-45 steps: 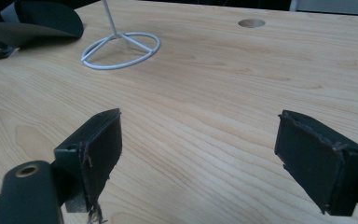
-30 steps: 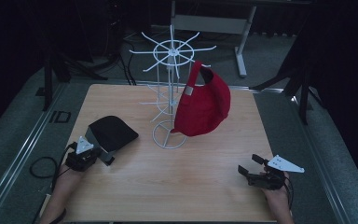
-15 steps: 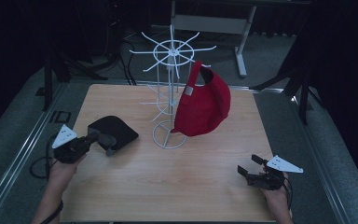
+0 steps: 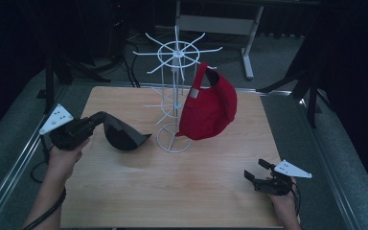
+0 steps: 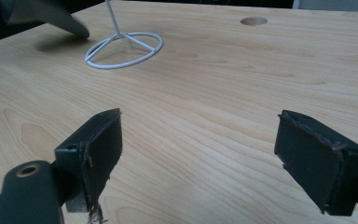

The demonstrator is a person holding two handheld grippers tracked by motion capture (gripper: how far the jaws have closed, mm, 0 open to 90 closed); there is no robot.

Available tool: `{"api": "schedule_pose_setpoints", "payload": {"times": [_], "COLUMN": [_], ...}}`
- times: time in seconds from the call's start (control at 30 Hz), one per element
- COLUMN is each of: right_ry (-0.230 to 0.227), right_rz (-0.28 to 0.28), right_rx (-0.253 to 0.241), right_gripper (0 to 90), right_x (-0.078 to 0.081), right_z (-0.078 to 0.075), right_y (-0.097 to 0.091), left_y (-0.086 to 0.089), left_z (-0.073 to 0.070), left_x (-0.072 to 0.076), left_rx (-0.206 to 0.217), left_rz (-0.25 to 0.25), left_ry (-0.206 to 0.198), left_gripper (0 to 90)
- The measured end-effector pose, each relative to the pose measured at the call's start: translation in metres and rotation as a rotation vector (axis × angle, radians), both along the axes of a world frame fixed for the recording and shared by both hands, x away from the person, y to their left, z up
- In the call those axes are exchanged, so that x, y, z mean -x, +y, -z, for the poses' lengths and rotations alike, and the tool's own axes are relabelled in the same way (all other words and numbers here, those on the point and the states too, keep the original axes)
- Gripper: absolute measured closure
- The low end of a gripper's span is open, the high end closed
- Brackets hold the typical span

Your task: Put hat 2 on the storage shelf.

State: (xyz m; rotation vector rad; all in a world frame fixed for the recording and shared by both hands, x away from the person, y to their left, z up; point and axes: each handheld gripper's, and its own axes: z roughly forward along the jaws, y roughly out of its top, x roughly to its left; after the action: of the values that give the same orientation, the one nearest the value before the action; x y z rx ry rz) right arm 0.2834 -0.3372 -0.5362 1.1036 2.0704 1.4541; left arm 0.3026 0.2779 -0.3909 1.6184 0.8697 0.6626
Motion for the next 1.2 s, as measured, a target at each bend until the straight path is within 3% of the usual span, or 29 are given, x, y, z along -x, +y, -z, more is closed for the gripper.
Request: {"api": "schedule_pose_setpoints", "payload": {"times": [0.33, 0.5, 0.77, 1.0, 1.2], "right_ry": [-0.001, 0.003, 0.006, 0.005, 0.0], "right_rz": [-0.002, -0.004, -0.008, -0.009, -0.006], "right_rx": [0.0, -0.001, 0.002, -0.001, -0.005], "right_gripper": [14.7, 14.7, 14.7, 14.7, 14.7], "right_x": [0.0, 0.0, -0.001, -0.001, 0.0], "right_z": [0.0, 0.001, 0.001, 0.001, 0.0], "right_y": [0.0, 0.001, 0.003, 0.003, 0.0], "left_y": [-0.008, -0.008, -0.021, -0.037, -0.046], "left_z": [-0.045, -0.069, -0.108, -0.146, -0.169], "left_x": [0.004, 0.011, 0.011, -0.007, -0.023], "left_rx": [0.046, 0.044, -0.038, -0.096, -0.104], "left_rz": [0.062, 0.085, 0.074, 0.056, 0.042], "left_ry": [-0.079, -0.126, -0.187, -0.209, -0.222], "left_gripper": [86.7, 86.6, 86.6, 86.6, 86.6]}}
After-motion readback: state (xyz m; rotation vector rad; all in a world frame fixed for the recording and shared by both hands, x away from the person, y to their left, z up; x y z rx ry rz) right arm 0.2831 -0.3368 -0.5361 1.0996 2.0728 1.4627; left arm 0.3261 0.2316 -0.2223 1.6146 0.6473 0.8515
